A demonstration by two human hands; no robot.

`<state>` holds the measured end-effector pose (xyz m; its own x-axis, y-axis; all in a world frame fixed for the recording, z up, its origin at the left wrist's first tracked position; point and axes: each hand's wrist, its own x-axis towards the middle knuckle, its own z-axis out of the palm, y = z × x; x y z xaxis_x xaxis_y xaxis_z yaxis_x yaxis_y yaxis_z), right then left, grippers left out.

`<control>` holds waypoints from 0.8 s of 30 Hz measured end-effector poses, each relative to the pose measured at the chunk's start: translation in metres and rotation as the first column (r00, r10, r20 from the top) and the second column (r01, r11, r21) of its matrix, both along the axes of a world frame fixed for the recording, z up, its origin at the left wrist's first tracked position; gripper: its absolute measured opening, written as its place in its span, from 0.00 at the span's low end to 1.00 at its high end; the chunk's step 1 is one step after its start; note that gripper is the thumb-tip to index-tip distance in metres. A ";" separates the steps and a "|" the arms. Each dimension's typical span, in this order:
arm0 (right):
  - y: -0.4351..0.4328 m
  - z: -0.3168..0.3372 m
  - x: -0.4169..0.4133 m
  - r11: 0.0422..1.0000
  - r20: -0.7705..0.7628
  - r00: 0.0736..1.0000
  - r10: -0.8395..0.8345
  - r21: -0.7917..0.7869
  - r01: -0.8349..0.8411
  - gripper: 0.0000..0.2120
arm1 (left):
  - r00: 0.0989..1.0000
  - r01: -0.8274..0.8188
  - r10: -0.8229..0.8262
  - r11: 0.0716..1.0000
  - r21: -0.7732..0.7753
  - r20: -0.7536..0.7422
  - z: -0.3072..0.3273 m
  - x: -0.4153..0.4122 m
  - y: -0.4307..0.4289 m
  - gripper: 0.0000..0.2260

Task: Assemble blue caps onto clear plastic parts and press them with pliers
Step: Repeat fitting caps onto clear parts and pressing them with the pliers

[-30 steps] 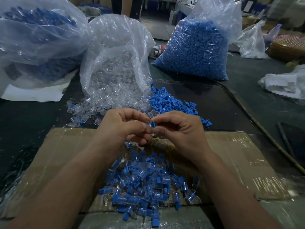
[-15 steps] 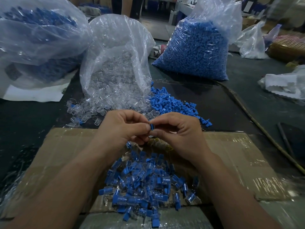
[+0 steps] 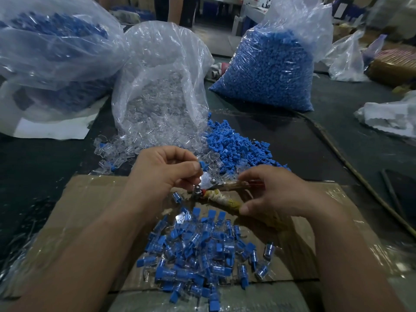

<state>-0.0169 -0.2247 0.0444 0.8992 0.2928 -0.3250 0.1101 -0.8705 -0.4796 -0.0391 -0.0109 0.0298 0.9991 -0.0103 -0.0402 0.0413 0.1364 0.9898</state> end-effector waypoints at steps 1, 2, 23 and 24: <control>0.002 -0.002 -0.001 0.999 -0.011 1.000 0.029 -0.037 -0.029 0.32 | 1.000 0.000 0.000 1.000 -0.005 -0.001 0.000 0.000 0.000 0.04; 0.005 -0.003 -0.001 0.996 -0.006 0.999 0.054 -0.069 -0.054 0.35 | 1.000 0.002 -0.002 1.000 -0.009 0.000 0.000 0.000 0.000 0.03; 0.023 -0.015 0.001 0.973 0.345 0.937 0.060 -0.230 0.022 0.09 | 0.999 -0.041 0.042 0.998 -0.046 0.017 -0.003 0.003 0.002 0.05; 0.022 -0.015 0.001 0.977 0.373 0.927 0.044 -0.211 0.038 0.09 | 0.998 -0.053 0.054 0.997 -0.048 0.022 -0.003 0.003 0.003 0.04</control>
<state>-0.0159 -0.2027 0.0294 0.9660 0.2579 -0.0196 0.2483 -0.9459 -0.2088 -0.0357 -0.0083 0.0267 0.9990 0.0416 -0.0180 0.0100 0.1847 0.9827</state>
